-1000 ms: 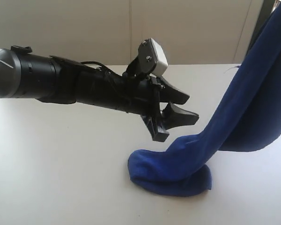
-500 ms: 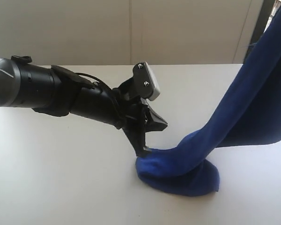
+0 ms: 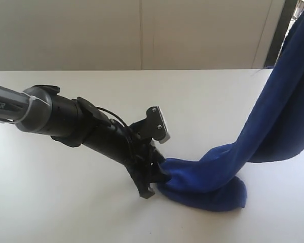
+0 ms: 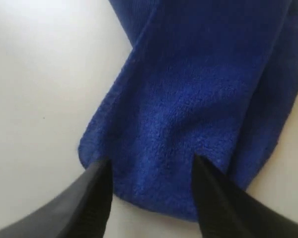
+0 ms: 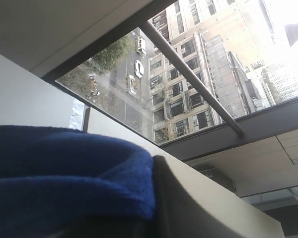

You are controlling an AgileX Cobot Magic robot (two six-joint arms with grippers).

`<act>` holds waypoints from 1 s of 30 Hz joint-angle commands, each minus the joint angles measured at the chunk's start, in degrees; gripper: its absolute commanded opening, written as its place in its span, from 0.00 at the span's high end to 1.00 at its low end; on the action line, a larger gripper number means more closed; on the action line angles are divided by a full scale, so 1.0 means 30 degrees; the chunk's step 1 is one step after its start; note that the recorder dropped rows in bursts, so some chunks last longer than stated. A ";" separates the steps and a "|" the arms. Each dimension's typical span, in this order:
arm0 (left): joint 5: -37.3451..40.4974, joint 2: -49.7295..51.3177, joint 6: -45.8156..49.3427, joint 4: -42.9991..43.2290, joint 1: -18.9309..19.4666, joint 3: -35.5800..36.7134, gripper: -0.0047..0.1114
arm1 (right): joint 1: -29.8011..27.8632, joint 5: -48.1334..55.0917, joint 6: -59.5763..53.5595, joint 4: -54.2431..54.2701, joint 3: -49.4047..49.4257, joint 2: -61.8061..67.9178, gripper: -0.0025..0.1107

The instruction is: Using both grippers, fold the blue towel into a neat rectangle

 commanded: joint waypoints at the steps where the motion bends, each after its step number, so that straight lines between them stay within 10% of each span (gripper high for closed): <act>1: 0.0309 0.0571 -0.0011 -0.0863 -0.0032 -0.0321 0.50 | -0.0049 -0.0049 0.0175 -0.0085 -0.0194 -0.0013 0.98; 10: 0.0374 0.1347 -0.0051 -0.1622 -0.0032 -0.1143 0.53 | -0.0049 -0.0049 0.0175 -0.0041 -0.0194 -0.0013 0.98; 20: 0.0253 0.1441 -0.0134 -0.2508 -0.0032 -0.1405 0.95 | -0.0049 -0.0049 0.0175 0.0686 -0.0154 -0.0013 0.98; 30: -0.1129 -0.2130 -0.0719 -0.1204 0.0016 -0.1376 0.96 | -0.0049 -0.0049 0.0175 0.0964 -0.0154 -0.0013 0.98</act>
